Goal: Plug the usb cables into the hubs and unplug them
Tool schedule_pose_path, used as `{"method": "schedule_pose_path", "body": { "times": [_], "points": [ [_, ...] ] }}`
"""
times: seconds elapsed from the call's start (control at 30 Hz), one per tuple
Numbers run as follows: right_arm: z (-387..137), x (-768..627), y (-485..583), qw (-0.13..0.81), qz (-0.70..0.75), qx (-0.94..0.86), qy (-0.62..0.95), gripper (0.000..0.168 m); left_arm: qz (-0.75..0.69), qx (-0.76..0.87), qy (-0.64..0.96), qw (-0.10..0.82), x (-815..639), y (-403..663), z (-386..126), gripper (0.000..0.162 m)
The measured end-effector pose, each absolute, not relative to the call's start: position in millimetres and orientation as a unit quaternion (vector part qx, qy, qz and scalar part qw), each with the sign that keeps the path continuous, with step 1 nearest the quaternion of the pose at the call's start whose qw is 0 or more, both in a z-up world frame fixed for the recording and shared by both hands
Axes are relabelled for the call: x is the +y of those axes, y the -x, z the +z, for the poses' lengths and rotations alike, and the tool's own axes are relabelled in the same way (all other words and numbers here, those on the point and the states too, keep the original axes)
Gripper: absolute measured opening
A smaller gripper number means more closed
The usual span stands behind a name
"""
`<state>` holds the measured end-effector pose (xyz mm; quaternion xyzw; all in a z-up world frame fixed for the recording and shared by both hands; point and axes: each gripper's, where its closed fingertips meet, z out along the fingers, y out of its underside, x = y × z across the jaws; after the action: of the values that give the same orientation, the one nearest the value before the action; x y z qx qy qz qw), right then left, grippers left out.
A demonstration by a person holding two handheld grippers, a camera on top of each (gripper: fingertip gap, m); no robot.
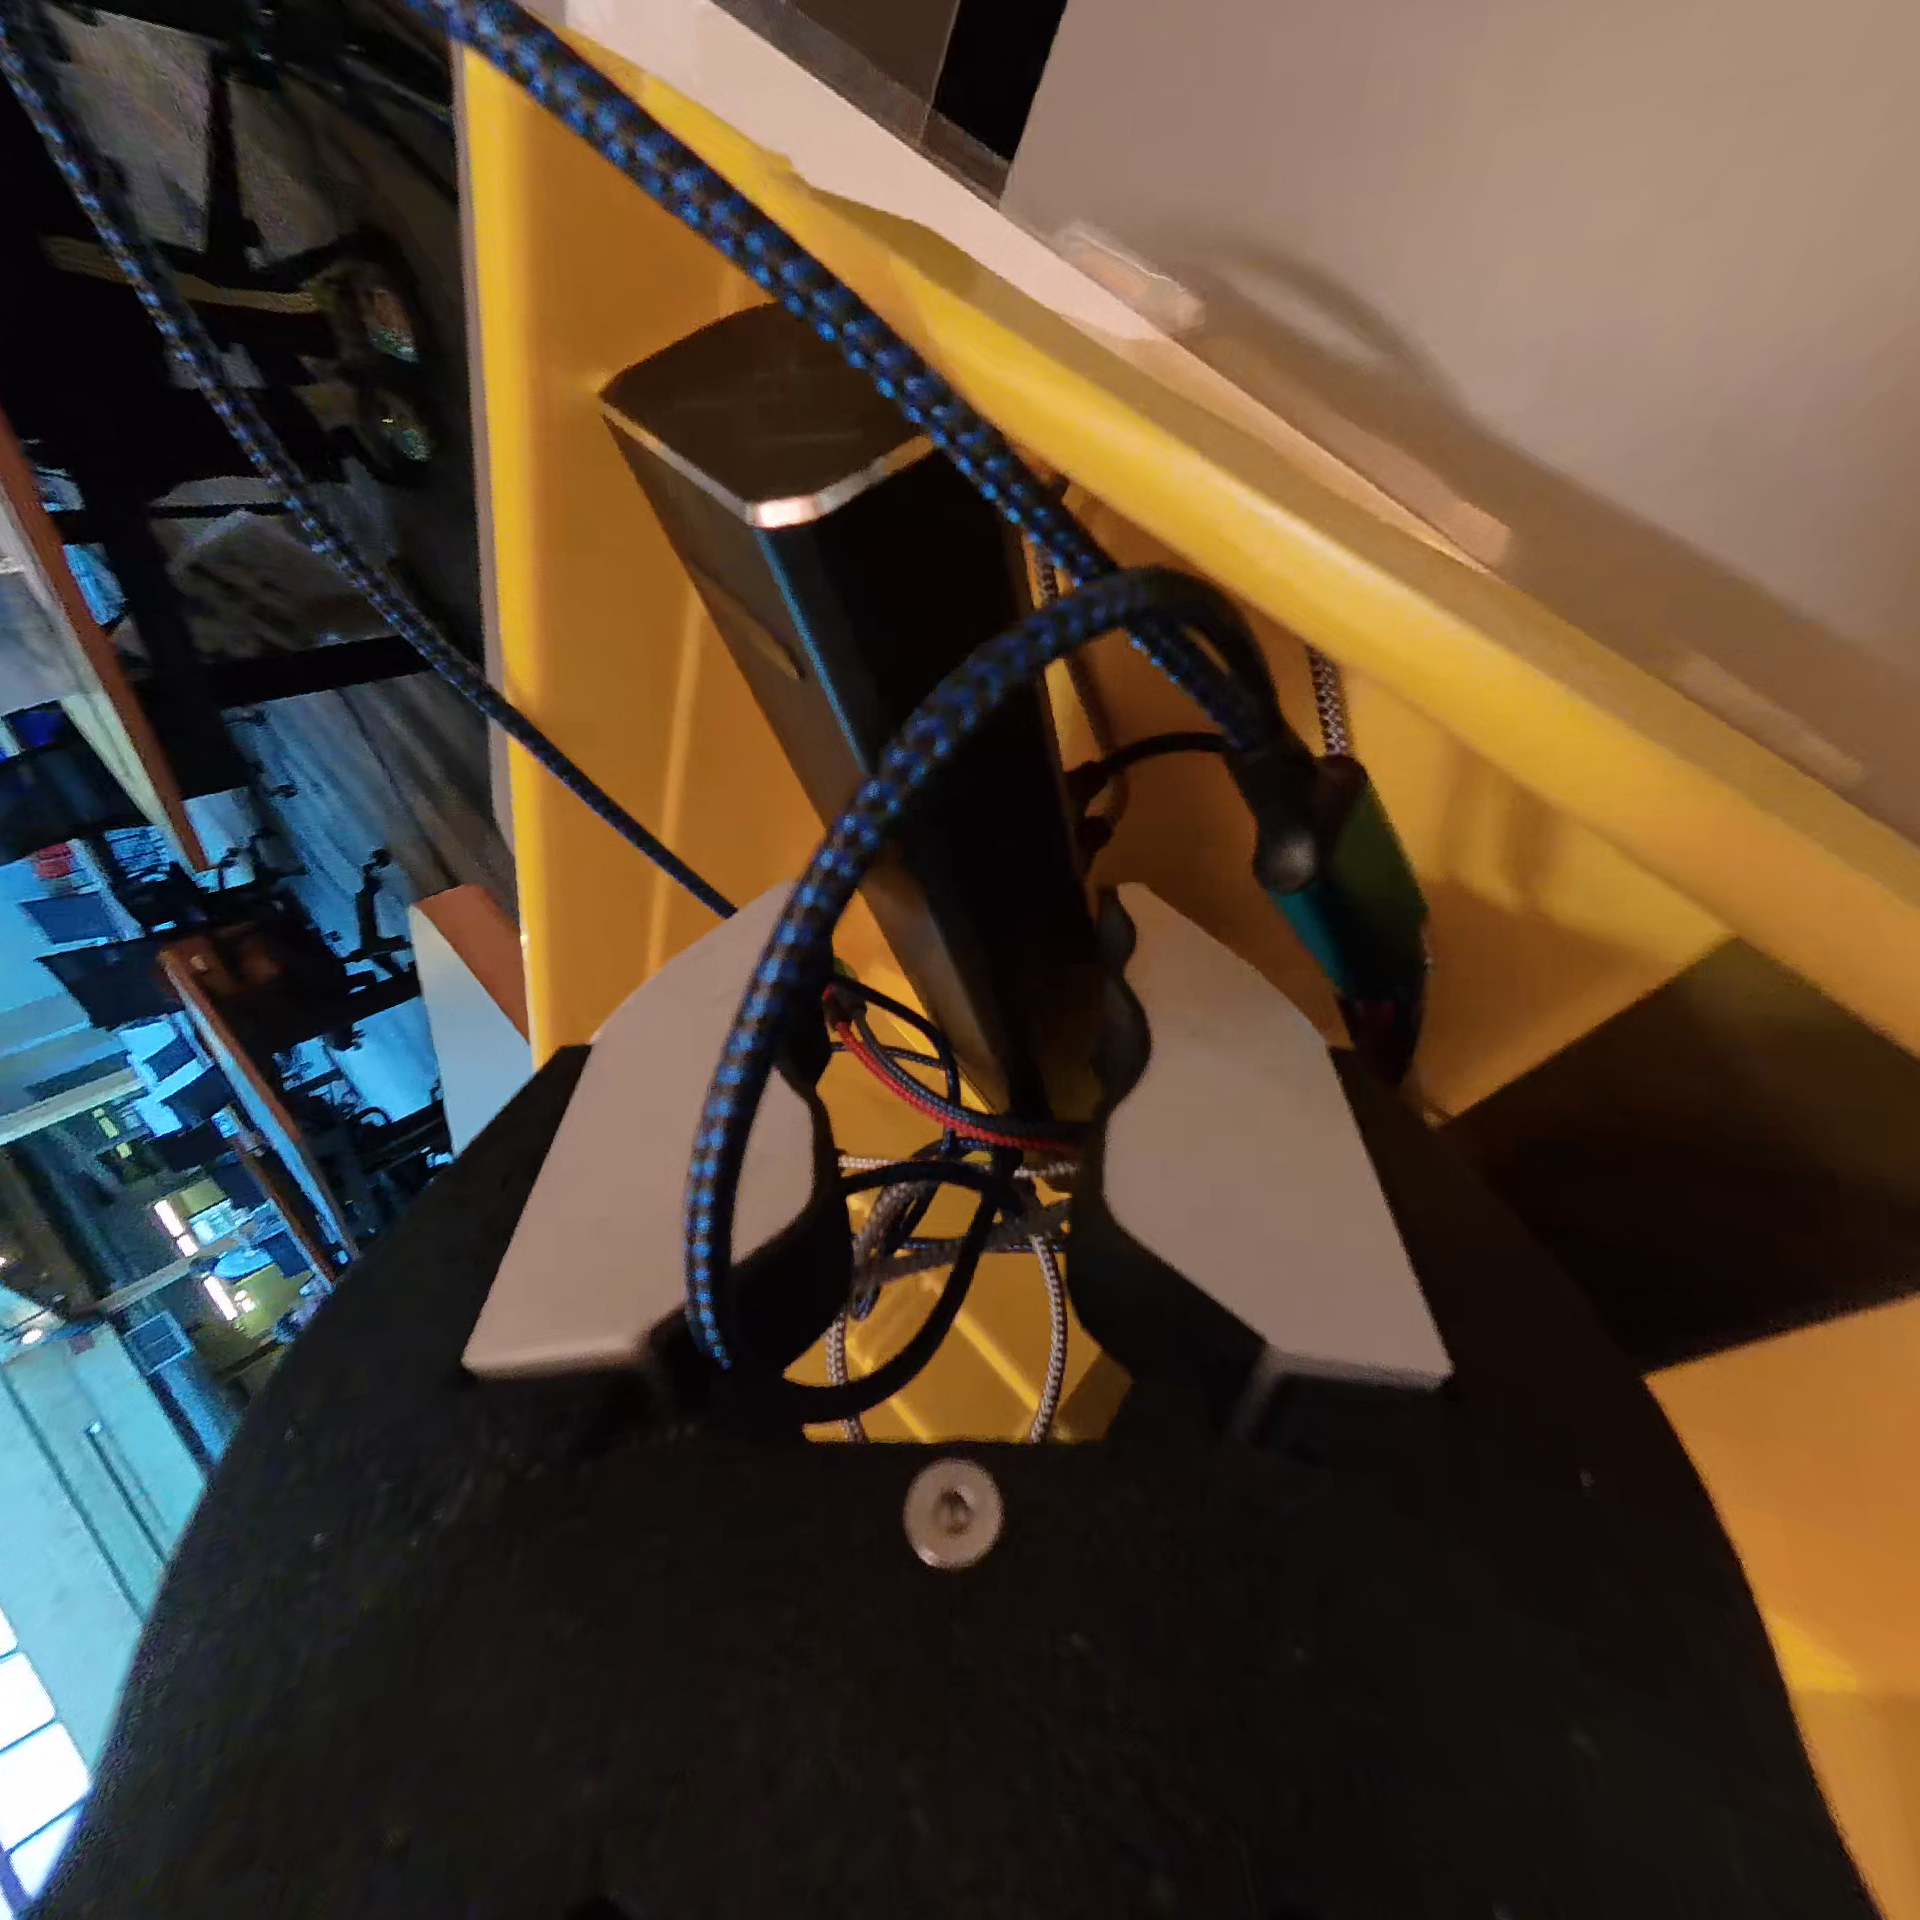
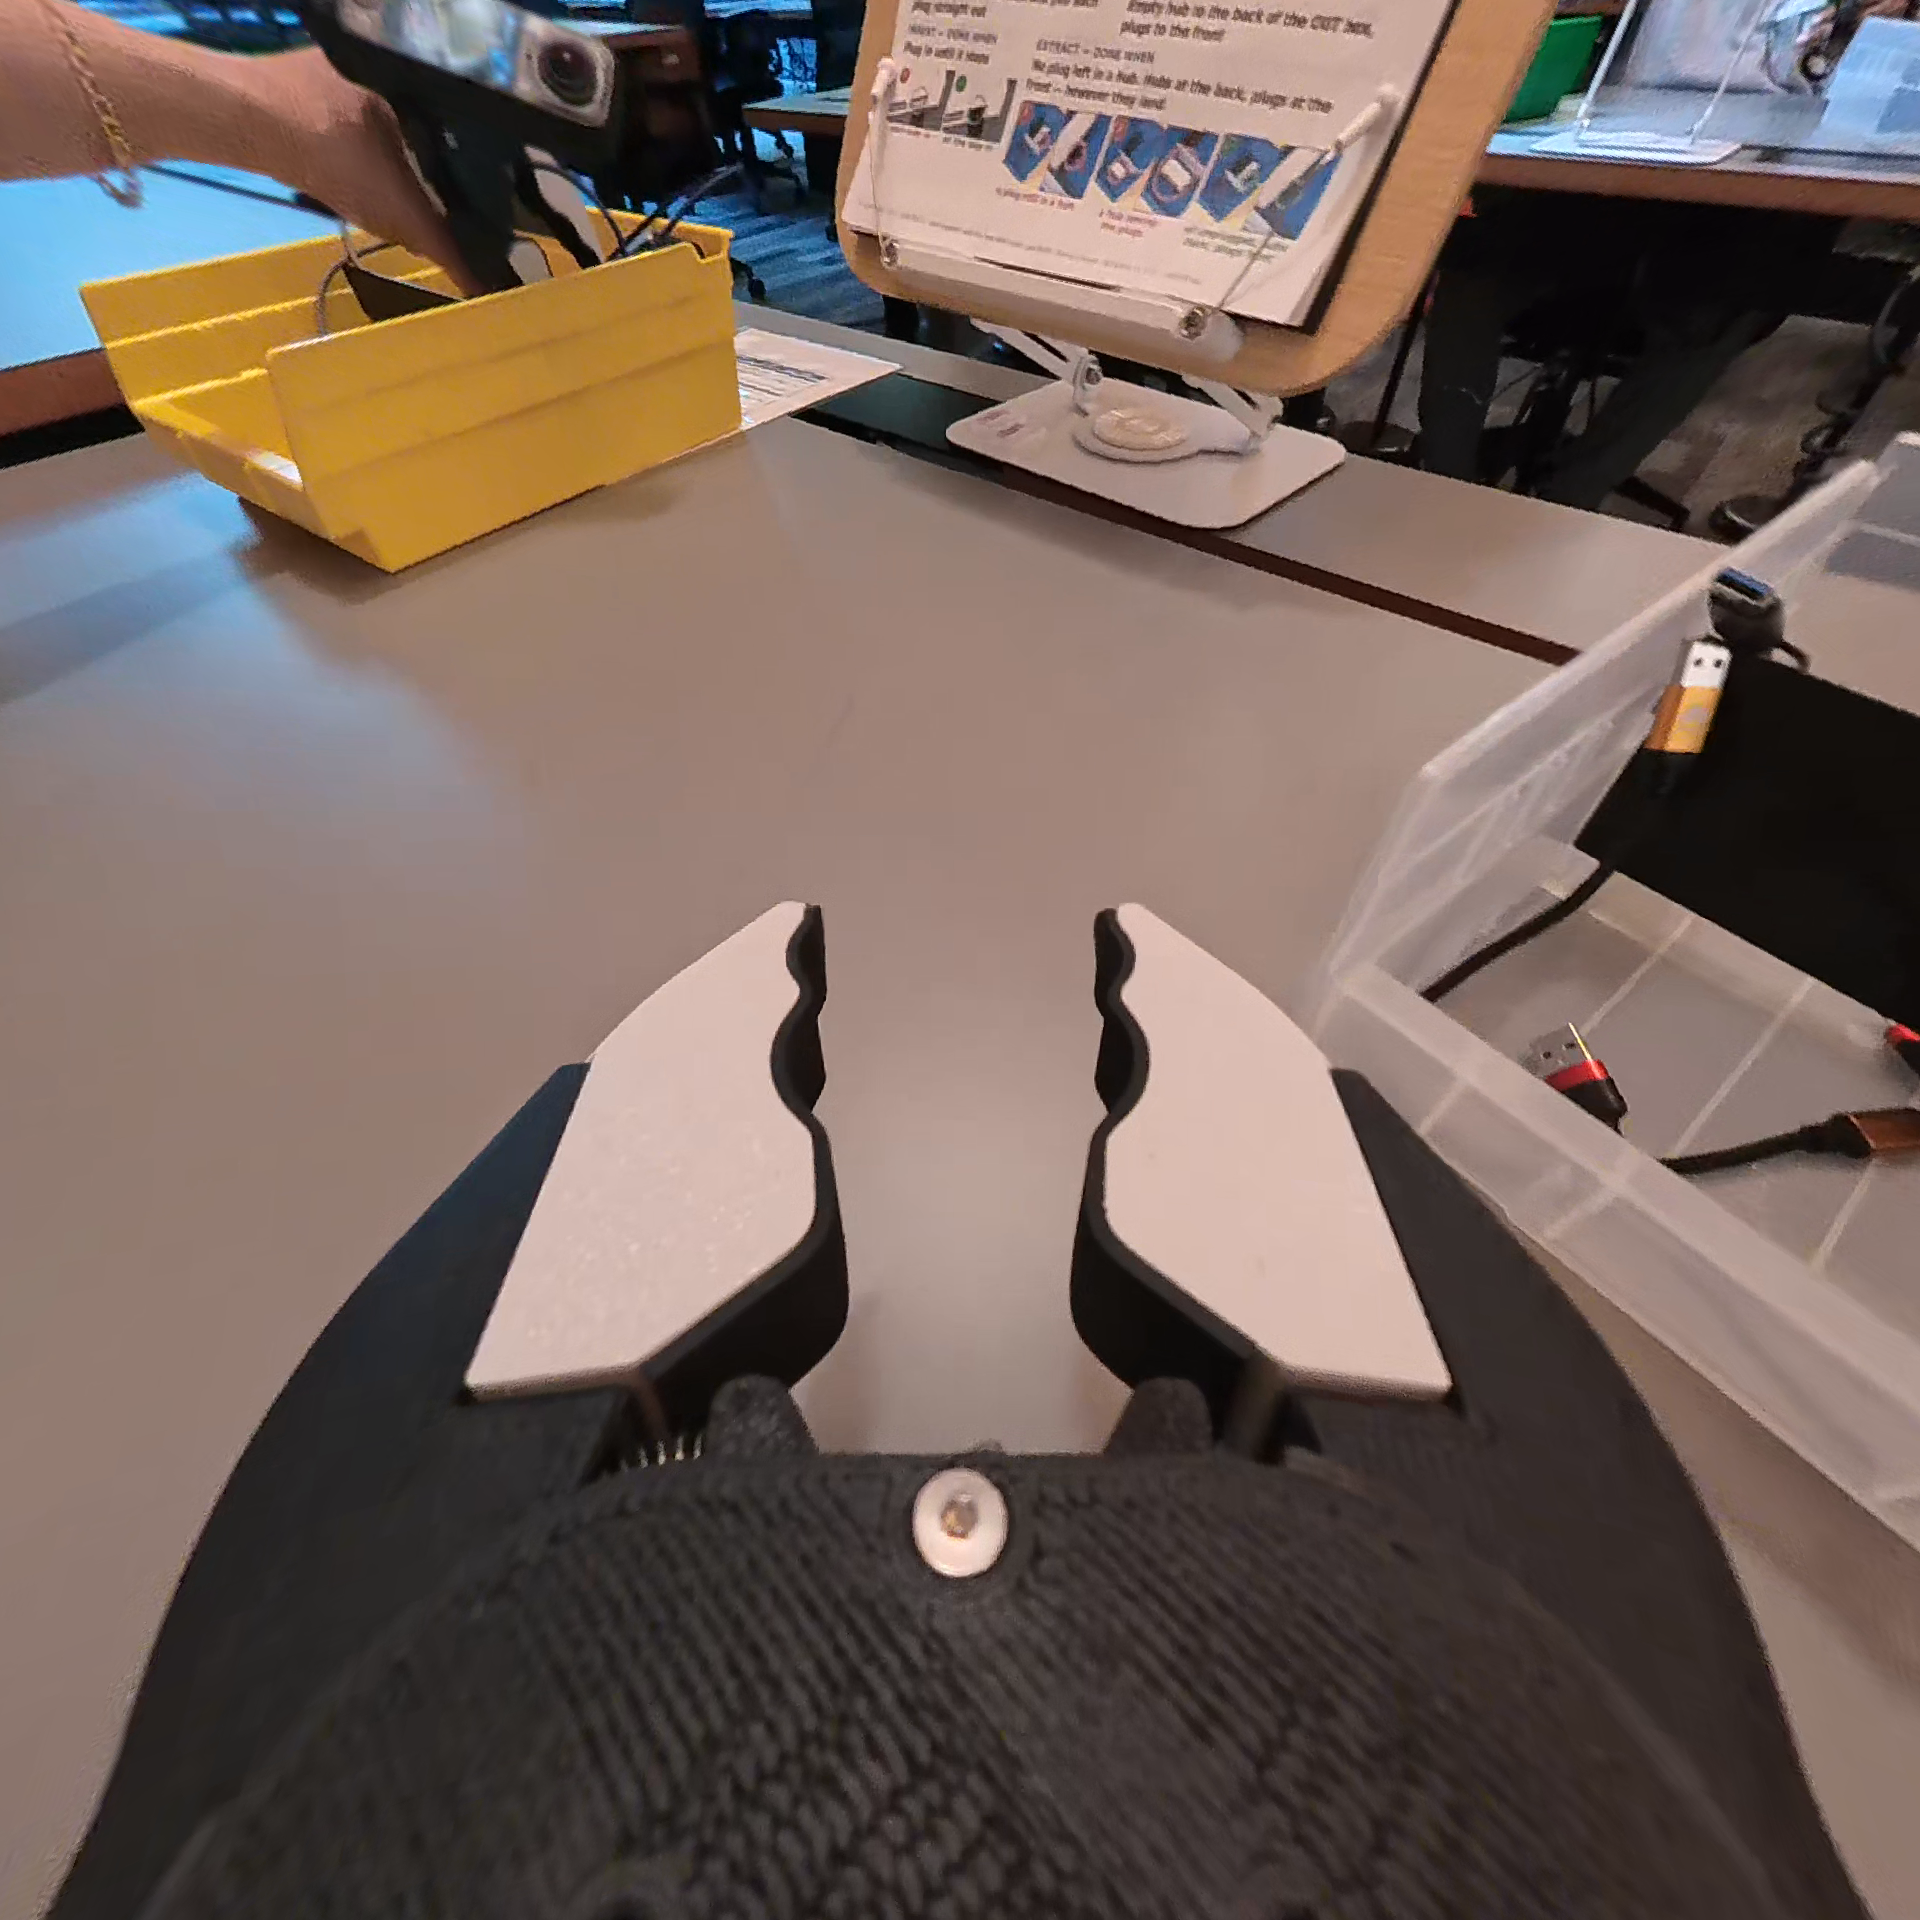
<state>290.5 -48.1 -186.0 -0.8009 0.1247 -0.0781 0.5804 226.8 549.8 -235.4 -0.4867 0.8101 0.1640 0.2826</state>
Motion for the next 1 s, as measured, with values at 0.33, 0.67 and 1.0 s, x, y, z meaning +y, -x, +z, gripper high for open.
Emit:
{"method": "schedule_pose_path", "body": {
  "times": [0.33, 0.67, 1.0],
  "points": [
    [-190, -36, -279, 0.569, -0.082, 0.097, 0.813, 0.049, 0.141, 0.769, 0.502, 0.37, 555, -228, -219, 0.031],
    [-175, -35, -262, 0.583, -0.078, 0.093, 0.803, 0.048, -0.102, 0.643, 0.538, 0.536, 515, -214, -41, 0.03],
    [-155, -3, -227, 0.595, -0.086, 0.025, 0.799, 0.048, -0.316, 0.573, 0.425, 0.625, 400, -164, 163, 0.029]
  ]
}}
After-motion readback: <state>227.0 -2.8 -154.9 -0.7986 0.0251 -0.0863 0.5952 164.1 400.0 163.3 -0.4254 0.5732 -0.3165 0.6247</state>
